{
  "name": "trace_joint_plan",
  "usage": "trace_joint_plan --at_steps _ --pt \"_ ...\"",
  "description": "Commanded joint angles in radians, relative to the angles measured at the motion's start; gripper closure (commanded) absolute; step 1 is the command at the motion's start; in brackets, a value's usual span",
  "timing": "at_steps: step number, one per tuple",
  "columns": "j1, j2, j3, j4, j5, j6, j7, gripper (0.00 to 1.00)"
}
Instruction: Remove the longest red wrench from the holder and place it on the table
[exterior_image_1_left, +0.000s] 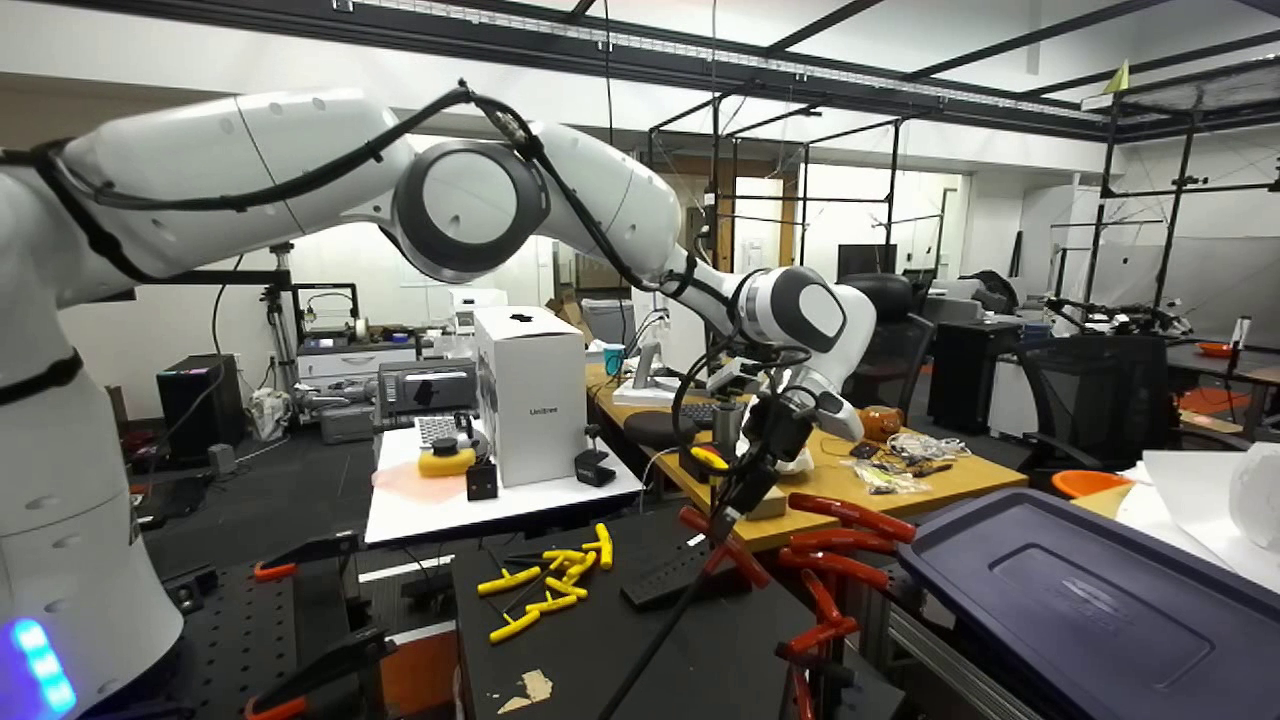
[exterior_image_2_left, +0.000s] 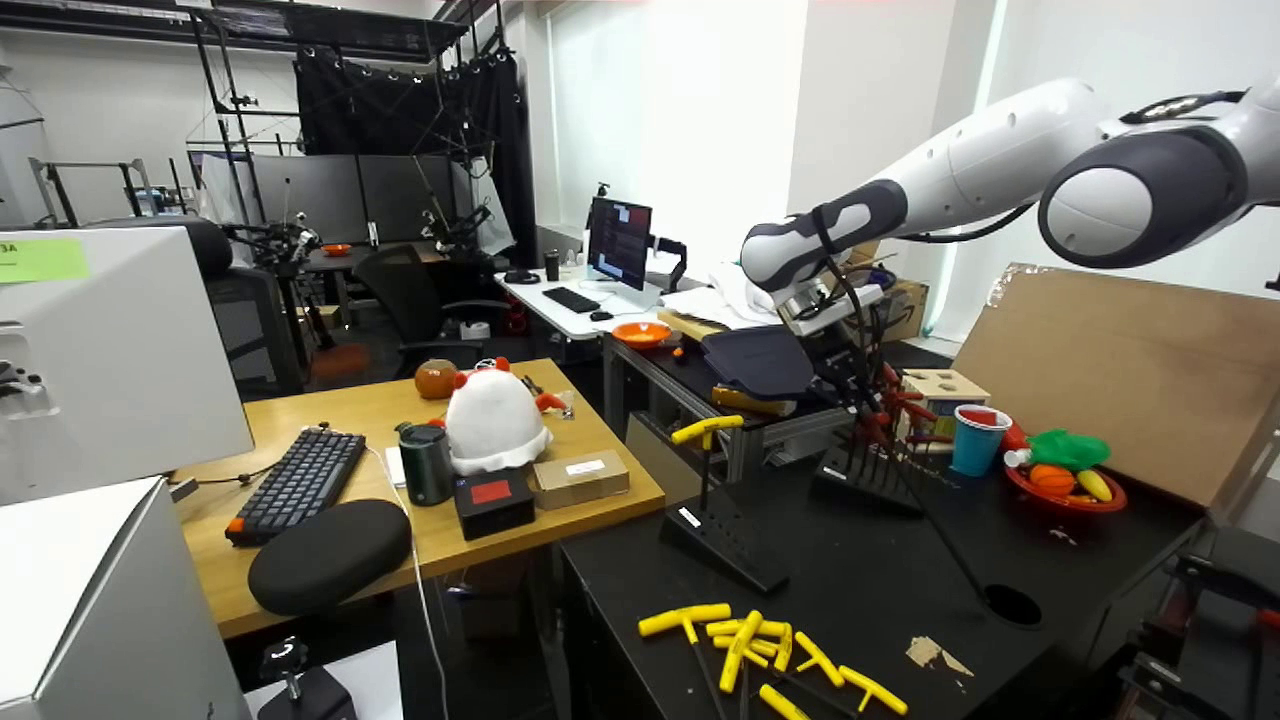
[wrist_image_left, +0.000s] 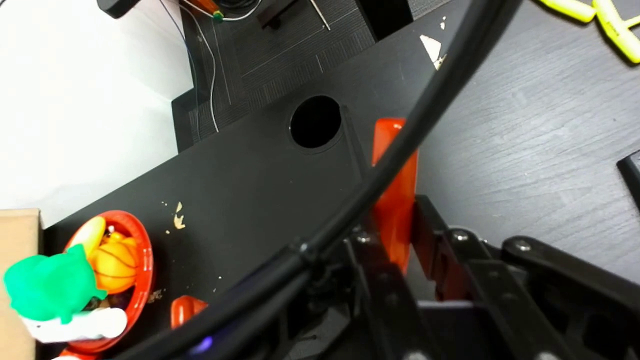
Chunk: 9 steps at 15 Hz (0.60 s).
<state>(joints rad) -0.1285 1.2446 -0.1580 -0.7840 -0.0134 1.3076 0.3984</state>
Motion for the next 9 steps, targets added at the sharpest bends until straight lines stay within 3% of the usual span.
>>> trace_joint_plan --at_steps 1,9 --pt "-0.005 0.007 0.009 0.063 0.008 -0.068 -0.017 0.94" --pt "0.036 -0.008 0.019 0.072 -0.015 -0.067 -0.052 0.94"
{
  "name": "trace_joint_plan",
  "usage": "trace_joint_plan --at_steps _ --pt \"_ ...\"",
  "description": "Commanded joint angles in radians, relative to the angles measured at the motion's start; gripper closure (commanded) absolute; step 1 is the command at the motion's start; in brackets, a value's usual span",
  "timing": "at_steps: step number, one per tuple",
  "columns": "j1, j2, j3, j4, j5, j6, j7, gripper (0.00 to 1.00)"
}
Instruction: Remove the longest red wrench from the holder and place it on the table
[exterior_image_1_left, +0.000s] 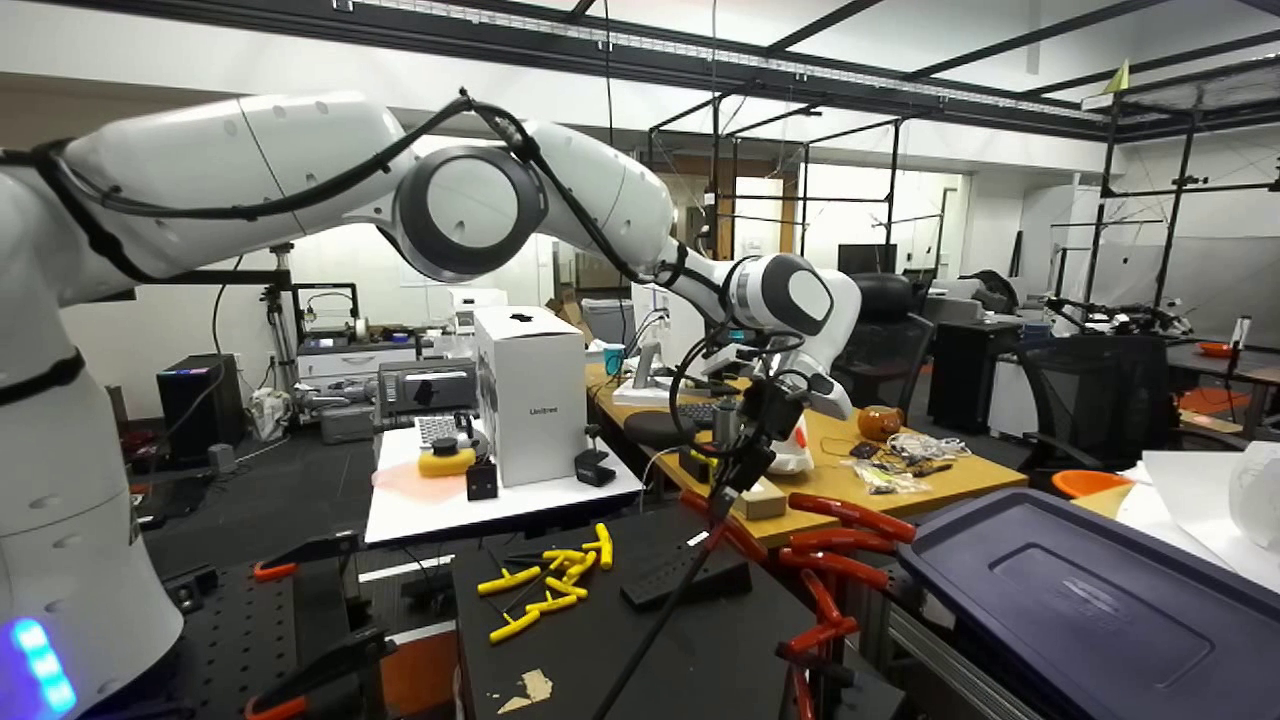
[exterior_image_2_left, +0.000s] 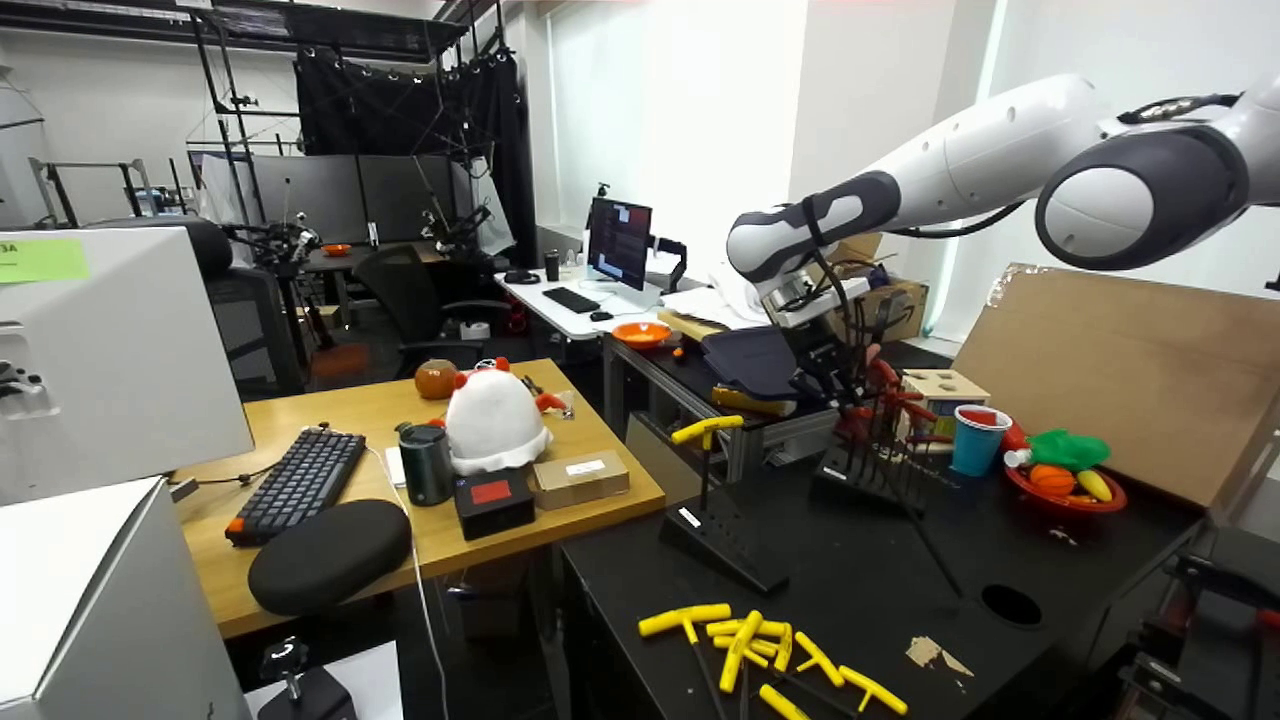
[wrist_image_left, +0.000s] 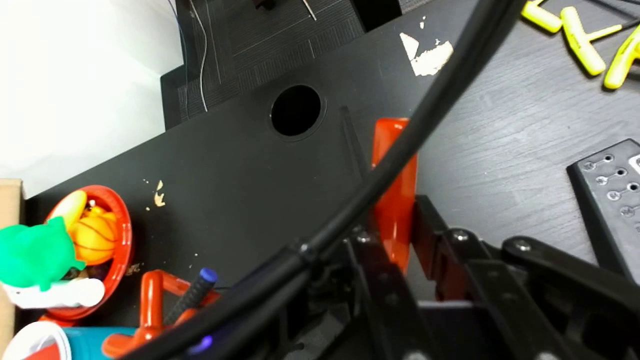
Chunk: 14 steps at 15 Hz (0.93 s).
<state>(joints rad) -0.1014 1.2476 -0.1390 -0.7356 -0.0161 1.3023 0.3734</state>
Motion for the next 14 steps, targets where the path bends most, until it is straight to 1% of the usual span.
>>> trace_joint_plan --at_steps 1,6,14 --pt "0.011 -0.011 -0.001 0.024 -0.013 -0.064 -0.027 0.94" --pt "0.008 -0.004 -0.008 0.023 -0.021 -0.078 -0.025 0.94" --pt "-0.021 0.013 -0.008 0.019 -0.023 -0.087 -0.026 0.94"
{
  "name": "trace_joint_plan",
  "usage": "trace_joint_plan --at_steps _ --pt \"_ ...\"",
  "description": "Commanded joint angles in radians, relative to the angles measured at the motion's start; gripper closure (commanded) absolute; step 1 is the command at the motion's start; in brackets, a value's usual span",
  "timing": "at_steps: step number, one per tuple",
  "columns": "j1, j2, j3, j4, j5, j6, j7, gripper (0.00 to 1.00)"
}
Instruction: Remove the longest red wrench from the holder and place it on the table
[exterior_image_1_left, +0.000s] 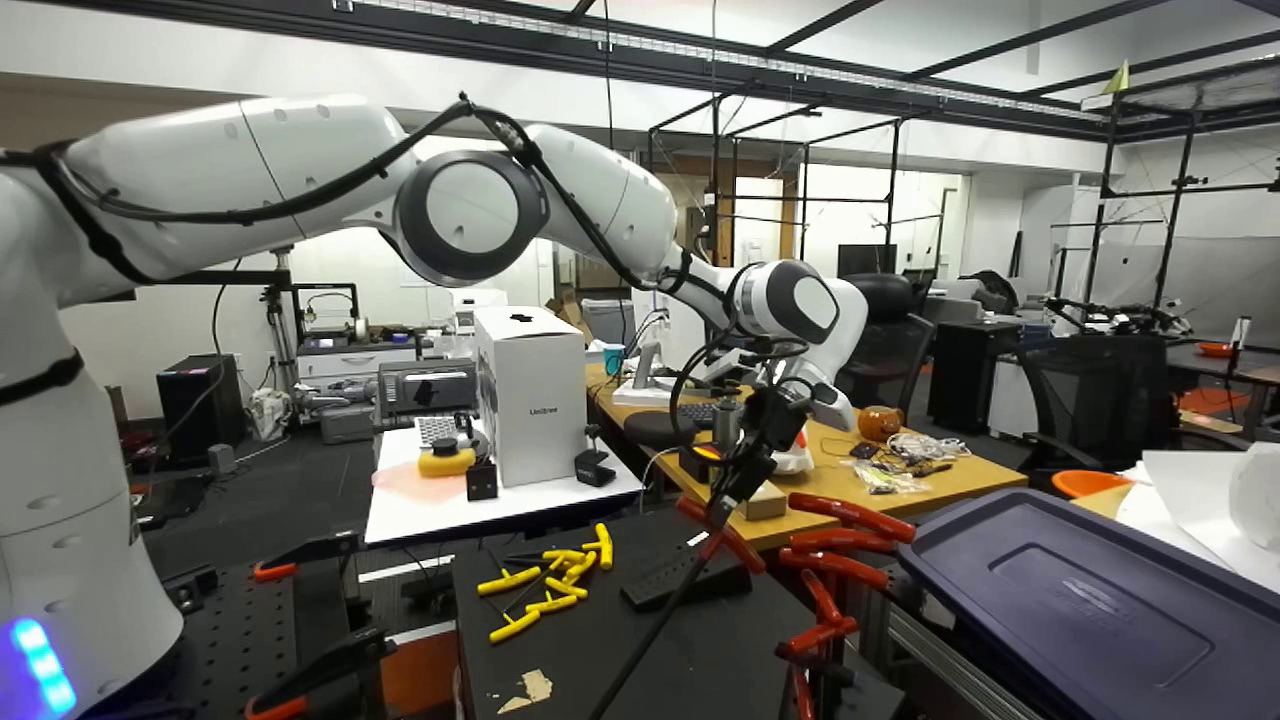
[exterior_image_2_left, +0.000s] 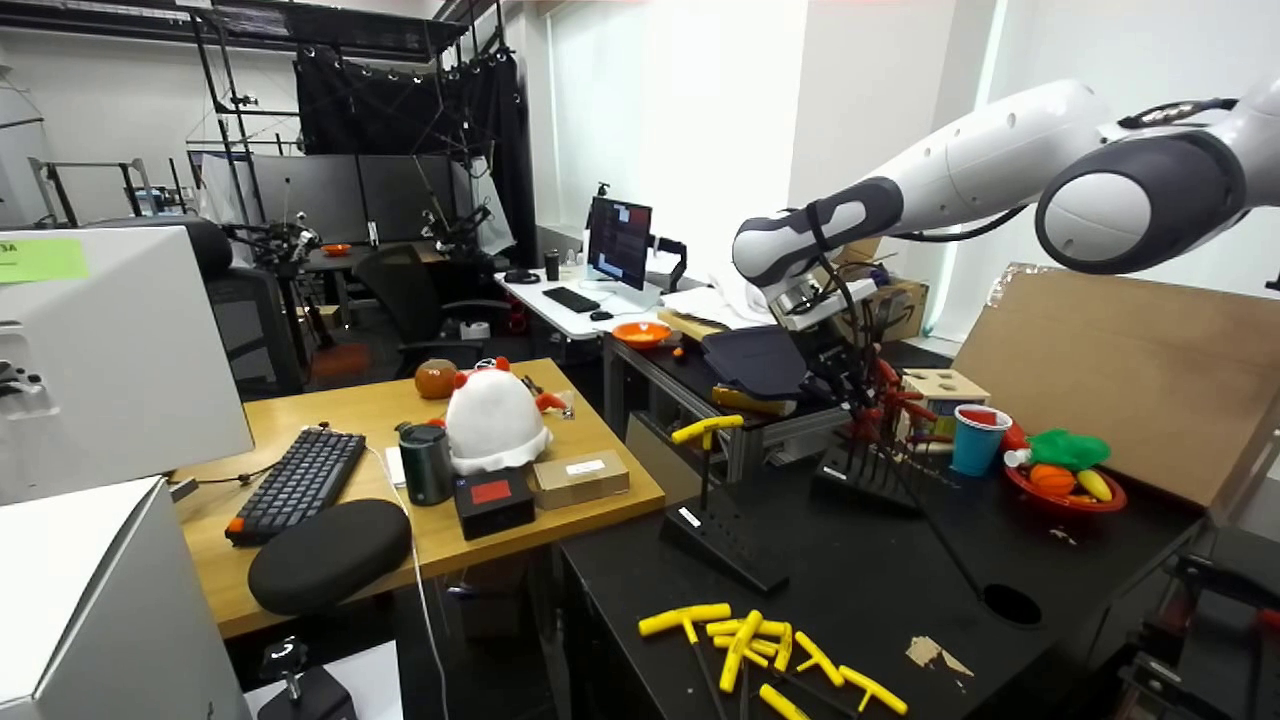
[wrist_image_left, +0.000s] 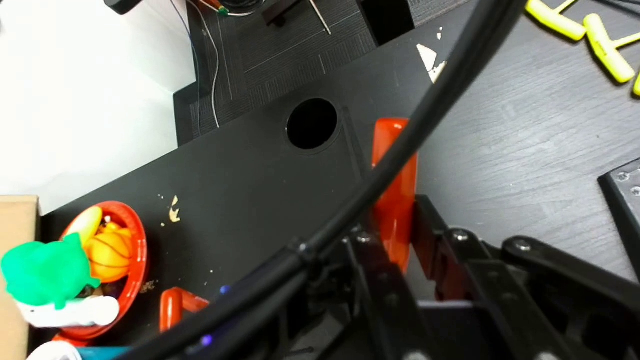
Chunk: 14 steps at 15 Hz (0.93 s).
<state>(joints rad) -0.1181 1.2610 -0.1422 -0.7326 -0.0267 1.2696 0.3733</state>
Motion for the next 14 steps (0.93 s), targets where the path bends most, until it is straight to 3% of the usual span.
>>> trace_joint_plan --at_steps 1,14 --pt "-0.005 0.001 -0.006 0.016 -0.014 -0.056 -0.026 0.94" --pt "-0.008 0.046 -0.034 0.056 -0.063 -0.153 -0.033 0.94"
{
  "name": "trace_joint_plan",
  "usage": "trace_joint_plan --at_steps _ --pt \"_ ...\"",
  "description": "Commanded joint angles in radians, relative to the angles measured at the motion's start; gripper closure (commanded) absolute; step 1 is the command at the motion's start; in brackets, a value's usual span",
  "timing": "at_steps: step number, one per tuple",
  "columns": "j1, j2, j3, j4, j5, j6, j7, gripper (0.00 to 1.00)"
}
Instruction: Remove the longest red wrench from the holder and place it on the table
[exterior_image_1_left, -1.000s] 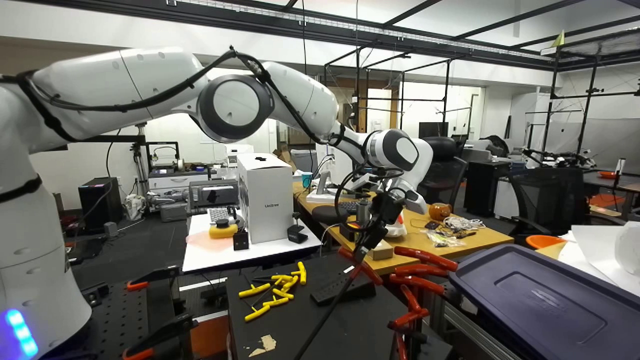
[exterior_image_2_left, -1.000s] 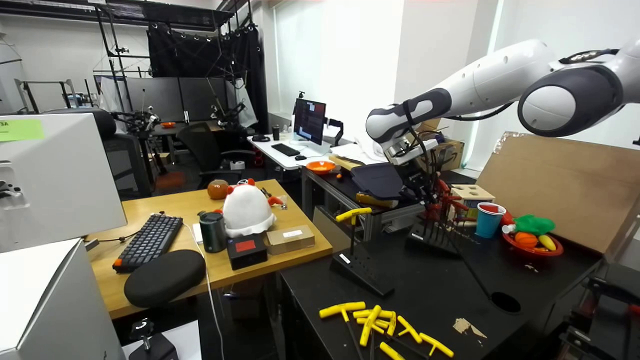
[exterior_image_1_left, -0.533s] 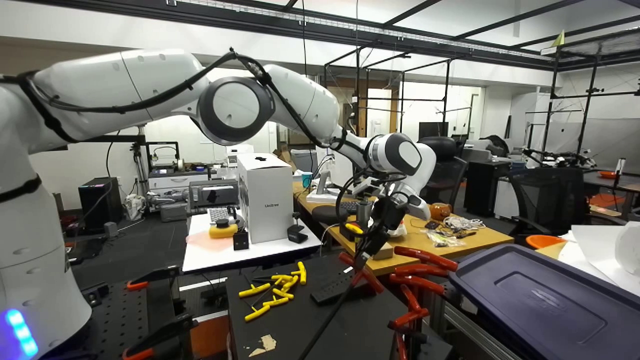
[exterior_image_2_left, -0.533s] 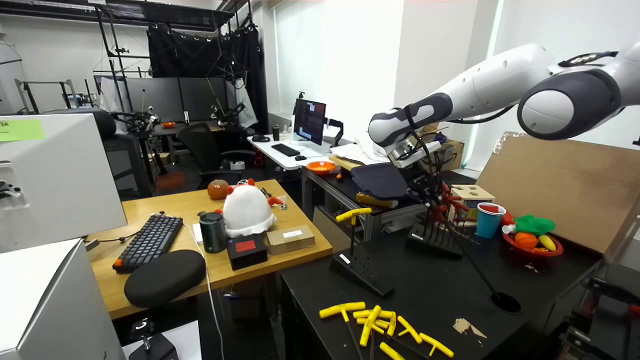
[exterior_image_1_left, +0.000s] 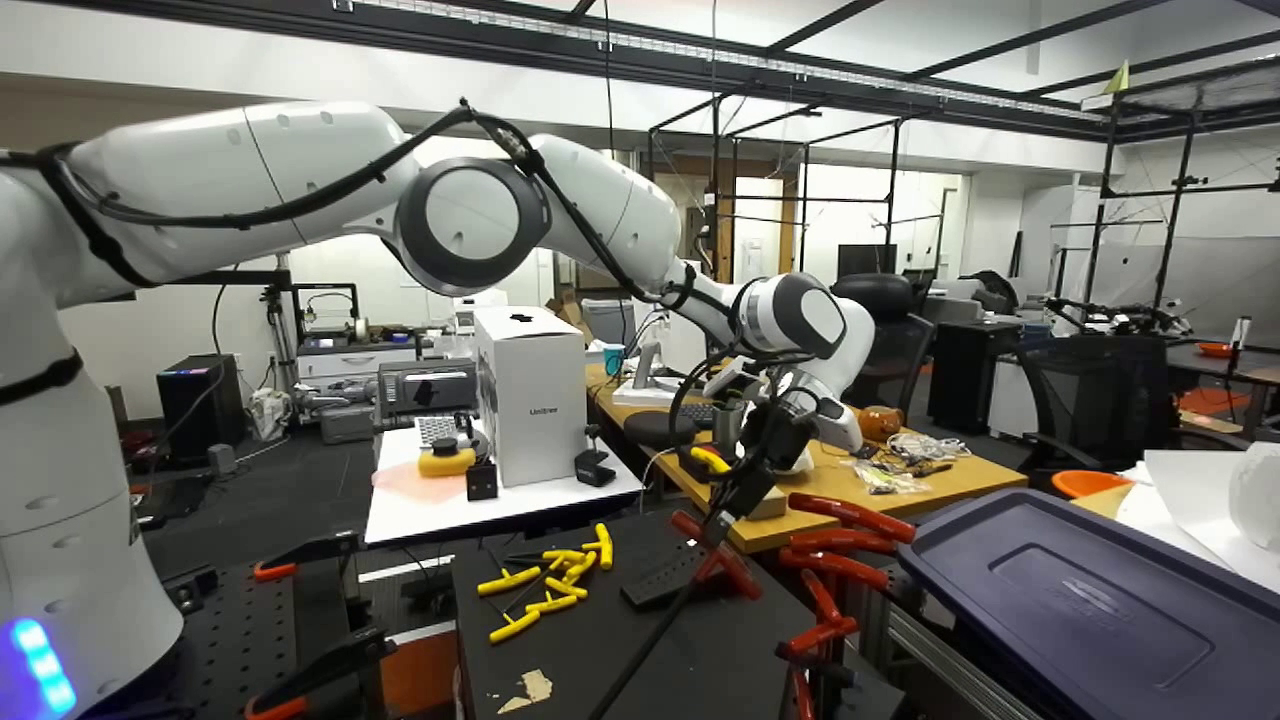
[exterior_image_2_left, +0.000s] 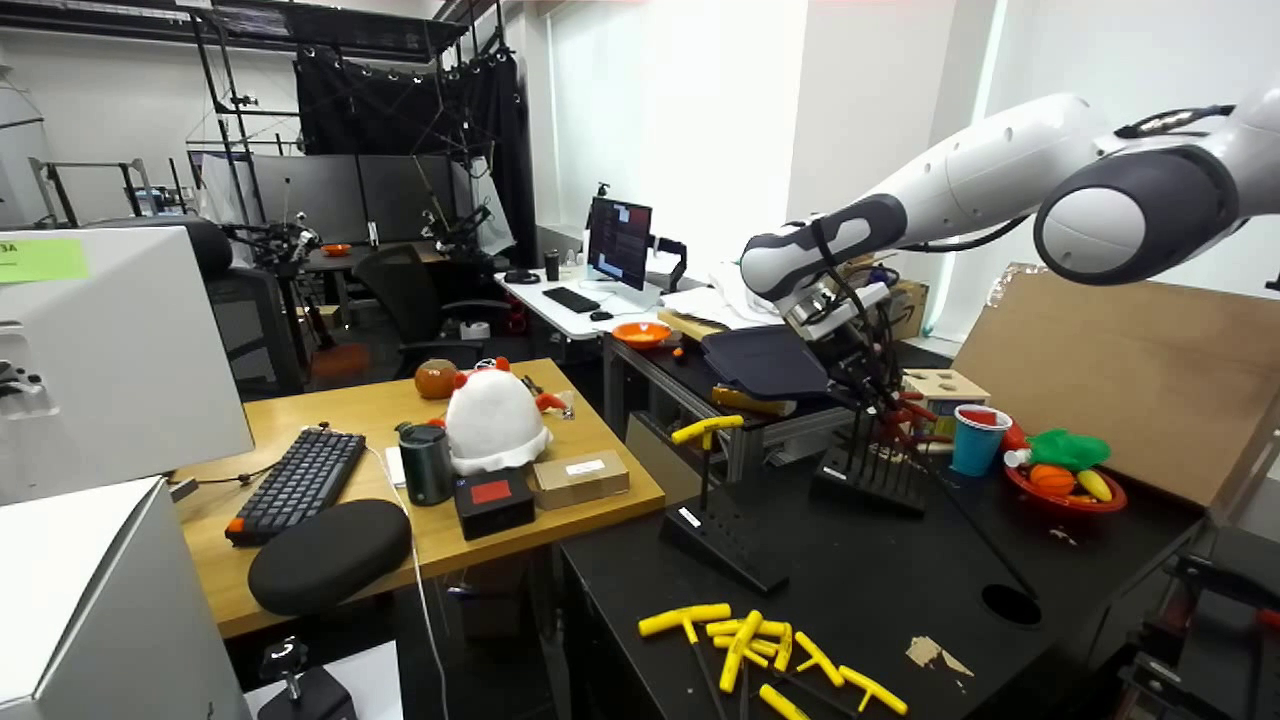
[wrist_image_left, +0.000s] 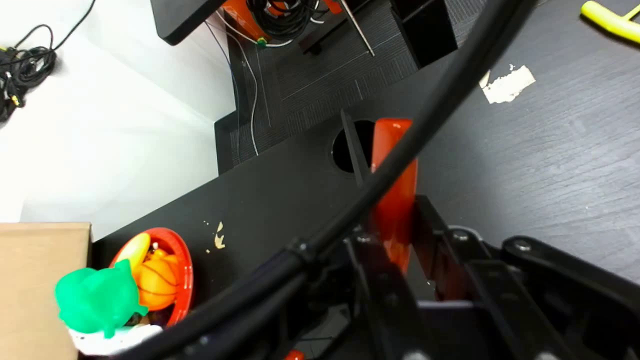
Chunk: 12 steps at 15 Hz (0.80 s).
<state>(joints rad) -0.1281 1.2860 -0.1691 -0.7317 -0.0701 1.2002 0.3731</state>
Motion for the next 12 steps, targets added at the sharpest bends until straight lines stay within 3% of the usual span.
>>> trace_joint_plan --at_steps 1,12 --pt "0.003 0.027 -0.007 0.059 -0.022 -0.093 -0.035 0.94" --pt "0.017 0.173 0.001 0.185 -0.040 -0.191 -0.134 0.94"
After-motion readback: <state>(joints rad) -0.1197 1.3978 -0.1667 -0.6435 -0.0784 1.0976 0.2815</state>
